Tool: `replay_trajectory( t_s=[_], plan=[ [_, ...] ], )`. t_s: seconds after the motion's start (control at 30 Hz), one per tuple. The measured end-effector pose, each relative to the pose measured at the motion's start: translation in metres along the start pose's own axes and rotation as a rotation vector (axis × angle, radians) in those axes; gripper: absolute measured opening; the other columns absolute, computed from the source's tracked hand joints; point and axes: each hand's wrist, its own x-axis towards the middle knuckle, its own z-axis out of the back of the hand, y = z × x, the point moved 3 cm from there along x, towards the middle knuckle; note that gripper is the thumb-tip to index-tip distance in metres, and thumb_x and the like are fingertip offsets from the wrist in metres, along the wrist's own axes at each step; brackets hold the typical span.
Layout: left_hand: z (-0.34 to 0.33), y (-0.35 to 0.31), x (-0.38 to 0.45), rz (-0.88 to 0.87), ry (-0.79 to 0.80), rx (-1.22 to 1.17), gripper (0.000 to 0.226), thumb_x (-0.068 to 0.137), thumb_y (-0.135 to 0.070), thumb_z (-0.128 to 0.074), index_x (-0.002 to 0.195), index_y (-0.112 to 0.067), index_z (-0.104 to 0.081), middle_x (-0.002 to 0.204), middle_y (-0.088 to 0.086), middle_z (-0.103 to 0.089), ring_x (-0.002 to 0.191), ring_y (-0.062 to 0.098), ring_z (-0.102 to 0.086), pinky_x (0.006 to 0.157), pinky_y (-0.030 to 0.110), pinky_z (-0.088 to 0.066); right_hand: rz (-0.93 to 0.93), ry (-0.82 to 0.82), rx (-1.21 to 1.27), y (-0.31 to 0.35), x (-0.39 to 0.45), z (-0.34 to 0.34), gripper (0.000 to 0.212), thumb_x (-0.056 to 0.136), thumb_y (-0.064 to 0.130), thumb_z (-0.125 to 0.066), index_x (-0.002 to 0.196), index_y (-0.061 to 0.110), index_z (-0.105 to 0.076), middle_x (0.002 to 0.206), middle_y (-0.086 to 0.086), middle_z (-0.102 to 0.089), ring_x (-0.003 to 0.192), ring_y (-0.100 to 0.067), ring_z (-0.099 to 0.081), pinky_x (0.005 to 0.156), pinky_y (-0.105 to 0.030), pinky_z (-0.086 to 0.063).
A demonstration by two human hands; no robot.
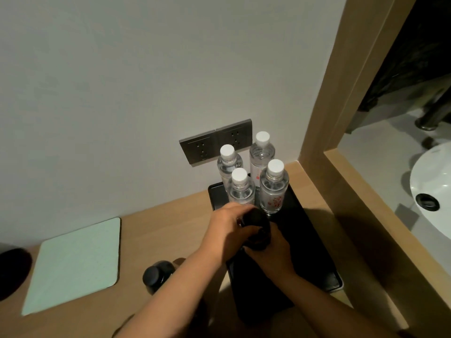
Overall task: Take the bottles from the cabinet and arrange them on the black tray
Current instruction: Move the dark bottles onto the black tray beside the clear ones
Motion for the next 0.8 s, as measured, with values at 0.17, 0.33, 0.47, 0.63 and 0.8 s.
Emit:
replay_trajectory(
  t_s=[0.17, 0.33, 0.47, 0.63, 0.8],
  plan=[
    [0.003, -0.002, -0.003, -0.006, -0.018, 0.081, 0.042, 0.066, -0.024, -0.074, 0.107, -0.024, -0.071, 0.091, -0.020, -0.058, 0.094, 0.010, -0.059, 0.085, 0.024, -0.048, 0.001, -0.006, 0.018, -0.001, 0.004, 0.001, 0.060, 0.063, 0.019, -0.084, 0.114, 0.024, -0.054, 0.109, 0.003, -0.063, 0.102, -0.011, -0.059, 0.086, -0.022, -0.046],
    [0.005, -0.002, -0.012, -0.067, -0.007, 0.217, 0.041, 0.073, -0.025, -0.074, 0.113, -0.020, -0.066, 0.101, -0.001, -0.067, 0.091, 0.015, -0.061, 0.079, 0.021, -0.047, 0.009, -0.008, -0.014, 0.002, 0.002, -0.001, 0.058, 0.062, 0.020, -0.083, 0.110, 0.027, -0.051, 0.106, 0.004, -0.061, 0.101, -0.010, -0.058, 0.081, -0.017, -0.044],
    [0.008, -0.005, -0.016, -0.063, -0.009, 0.229, 0.042, 0.074, -0.024, -0.074, 0.115, -0.022, -0.065, 0.108, -0.001, -0.068, 0.098, 0.014, -0.062, 0.086, 0.026, -0.049, 0.006, 0.009, -0.020, 0.007, 0.000, -0.003, 0.059, 0.063, 0.020, -0.083, 0.111, 0.029, -0.048, 0.109, 0.002, -0.060, 0.102, -0.013, -0.058, 0.084, -0.024, -0.046],
    [0.026, -0.009, -0.026, 0.052, -0.015, 0.205, 0.035, 0.085, -0.031, -0.066, 0.119, -0.029, -0.061, 0.115, -0.006, -0.066, 0.105, 0.009, -0.059, 0.093, 0.031, -0.049, -0.002, -0.005, -0.037, 0.016, -0.004, -0.004, 0.060, 0.065, 0.010, -0.082, 0.112, 0.024, -0.047, 0.111, 0.000, -0.058, 0.105, -0.016, -0.055, 0.091, -0.030, -0.046],
    [0.051, -0.008, -0.061, 0.113, -0.075, 0.140, 0.030, 0.088, -0.030, -0.063, 0.118, -0.027, -0.063, 0.119, -0.009, -0.065, 0.111, 0.007, -0.058, 0.096, 0.025, -0.047, -0.053, -0.060, -0.064, 0.023, -0.006, -0.007, 0.061, 0.063, 0.001, -0.080, 0.113, 0.011, -0.048, 0.111, -0.014, -0.059, 0.105, -0.030, -0.059, 0.079, -0.028, -0.044]
  ],
)
